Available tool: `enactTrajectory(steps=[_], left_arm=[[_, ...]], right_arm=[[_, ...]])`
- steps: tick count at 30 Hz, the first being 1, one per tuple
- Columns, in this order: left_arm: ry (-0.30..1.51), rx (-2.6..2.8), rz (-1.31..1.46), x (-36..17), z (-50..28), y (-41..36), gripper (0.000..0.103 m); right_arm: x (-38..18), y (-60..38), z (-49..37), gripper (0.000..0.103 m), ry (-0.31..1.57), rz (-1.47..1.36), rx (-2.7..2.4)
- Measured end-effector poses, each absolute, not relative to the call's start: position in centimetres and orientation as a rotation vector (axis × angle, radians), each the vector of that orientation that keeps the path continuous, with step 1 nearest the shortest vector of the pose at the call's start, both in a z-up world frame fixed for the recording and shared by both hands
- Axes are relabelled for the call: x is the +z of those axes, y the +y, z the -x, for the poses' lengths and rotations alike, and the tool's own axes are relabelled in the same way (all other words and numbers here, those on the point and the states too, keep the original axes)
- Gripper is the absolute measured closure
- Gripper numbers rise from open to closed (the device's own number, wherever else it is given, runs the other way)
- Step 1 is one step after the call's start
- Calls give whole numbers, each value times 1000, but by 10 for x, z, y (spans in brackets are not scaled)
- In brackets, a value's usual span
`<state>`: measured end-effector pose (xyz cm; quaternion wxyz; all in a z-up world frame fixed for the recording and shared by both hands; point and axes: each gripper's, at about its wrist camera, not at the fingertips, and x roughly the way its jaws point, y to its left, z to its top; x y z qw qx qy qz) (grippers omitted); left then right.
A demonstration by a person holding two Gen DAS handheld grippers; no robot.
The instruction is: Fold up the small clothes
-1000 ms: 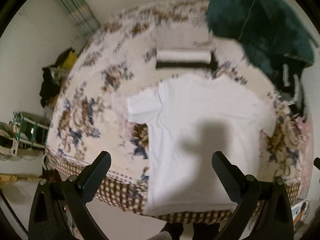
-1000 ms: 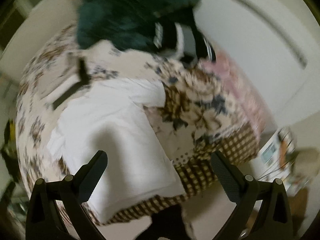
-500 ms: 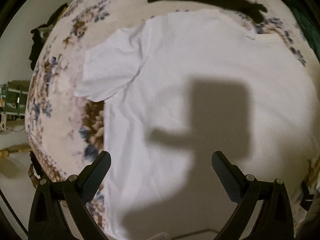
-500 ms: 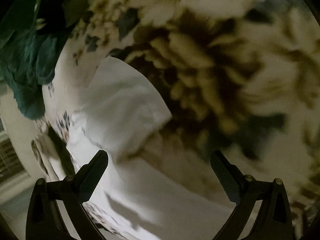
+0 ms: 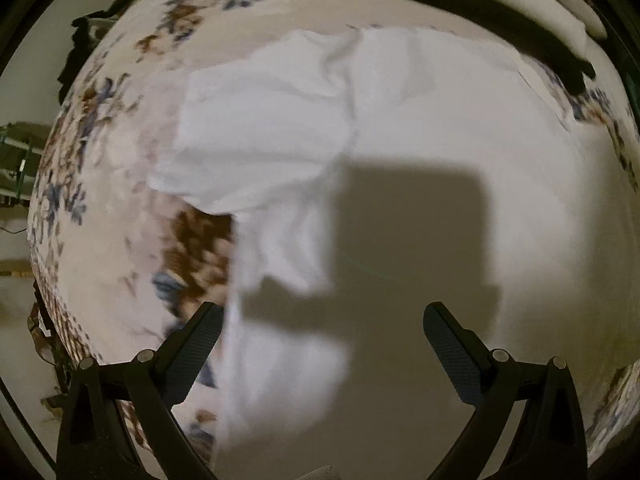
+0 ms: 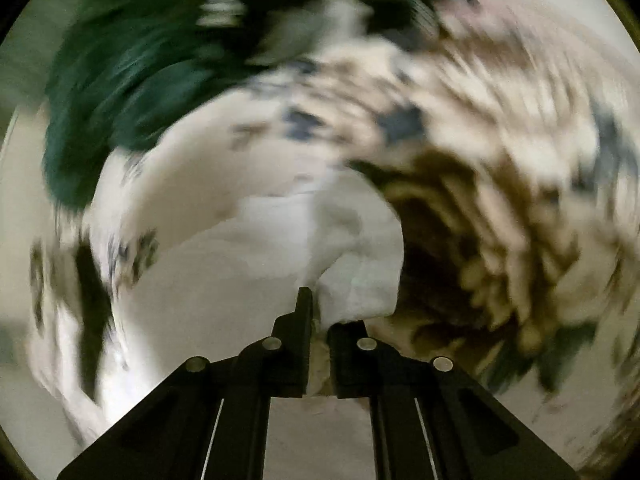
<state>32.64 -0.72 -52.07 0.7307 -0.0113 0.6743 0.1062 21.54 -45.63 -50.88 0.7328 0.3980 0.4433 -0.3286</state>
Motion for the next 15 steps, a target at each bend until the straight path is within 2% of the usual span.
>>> enactTrajectory(steps=[3, 6, 10, 12, 15], left_arm=[[1460, 255, 38, -515, -323, 16, 0], [1442, 282, 45, -513, -317, 37, 0], [1452, 318, 54, -520, -312, 63, 0], [1464, 338, 71, -525, -307, 80, 0], [1481, 365, 89, -530, -300, 95, 0]], right_arm=[[-481, -397, -261, 96, 1020, -554, -606], [-479, -322, -302, 96, 1094, -232, -466], [-516, -227, -315, 96, 1183, 113, -289], [-537, -208, -309, 95, 1233, 188, -238], [-566, -184, -306, 87, 1350, 269, -159]])
